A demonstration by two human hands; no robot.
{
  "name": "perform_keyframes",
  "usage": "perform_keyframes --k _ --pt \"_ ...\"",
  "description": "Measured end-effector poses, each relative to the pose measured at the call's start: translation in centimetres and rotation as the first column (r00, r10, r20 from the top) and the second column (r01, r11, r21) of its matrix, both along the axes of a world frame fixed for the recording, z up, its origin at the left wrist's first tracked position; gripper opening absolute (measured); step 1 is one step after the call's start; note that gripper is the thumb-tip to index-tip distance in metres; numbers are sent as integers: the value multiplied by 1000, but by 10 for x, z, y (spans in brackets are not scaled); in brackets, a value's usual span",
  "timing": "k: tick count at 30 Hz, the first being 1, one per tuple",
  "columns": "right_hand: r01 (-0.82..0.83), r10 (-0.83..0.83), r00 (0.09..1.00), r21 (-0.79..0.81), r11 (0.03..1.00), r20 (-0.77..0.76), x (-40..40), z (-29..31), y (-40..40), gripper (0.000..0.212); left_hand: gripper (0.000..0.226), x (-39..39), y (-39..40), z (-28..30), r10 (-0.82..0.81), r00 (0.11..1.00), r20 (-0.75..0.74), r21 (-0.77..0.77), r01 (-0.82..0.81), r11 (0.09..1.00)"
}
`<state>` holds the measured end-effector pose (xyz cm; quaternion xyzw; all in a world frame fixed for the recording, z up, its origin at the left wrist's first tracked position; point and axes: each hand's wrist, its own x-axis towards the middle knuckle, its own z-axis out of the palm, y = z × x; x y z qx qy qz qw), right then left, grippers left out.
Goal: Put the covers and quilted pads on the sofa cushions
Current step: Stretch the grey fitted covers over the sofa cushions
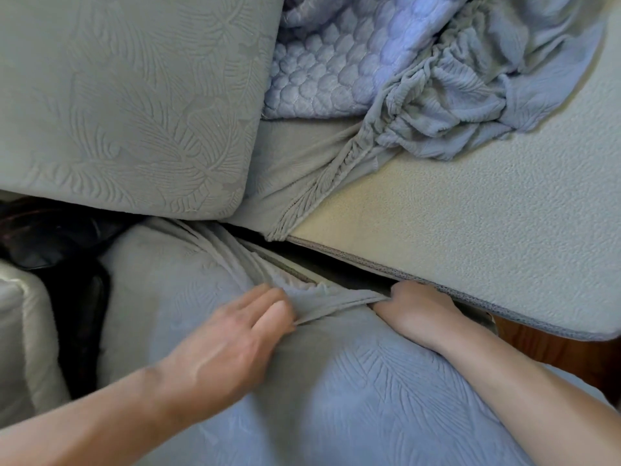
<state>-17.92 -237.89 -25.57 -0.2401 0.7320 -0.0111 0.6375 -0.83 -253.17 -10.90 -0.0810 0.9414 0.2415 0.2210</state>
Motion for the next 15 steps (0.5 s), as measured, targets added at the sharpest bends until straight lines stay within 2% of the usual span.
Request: perform_keyframes --k 2,3,5,6,8,11,12,13,15 --pt "25 -25 999 -2 1000 29 0 2 0 44 15 9 0 5 88 996 20 10 -88 996" --pt "41 -40 999 -3 999 33 1 2 1 48 16 4 -4 2 80 996 38 14 -80 997" --pt "58 -58 998 -12 998 24 1 3 0 52 18 -17 -14 -8 76 988 137 51 -84 995" --pt "60 -60 998 -13 998 14 1 3 0 56 15 -28 -22 -14 124 969 216 81 -145 986" --pt "51 -51 999 -9 999 -11 0 4 1 68 24 -42 -43 -29 234 874 425 68 -289 955" --pt "40 -40 999 -4 999 -26 1 4 1 70 31 -64 -71 -41 213 610 763 -24 -303 953" --pt "31 -31 999 -9 999 -25 0 5 1 68 28 -69 -76 -41 140 569 810 -30 -199 979" --pt "22 -22 999 -15 1000 -24 0 4 1 65 25 -75 -81 -41 41 575 817 -41 -13 999" --pt "18 -19 999 -26 1000 -31 0 4 1 63 22 -79 -86 -44 -112 645 756 -155 342 927"
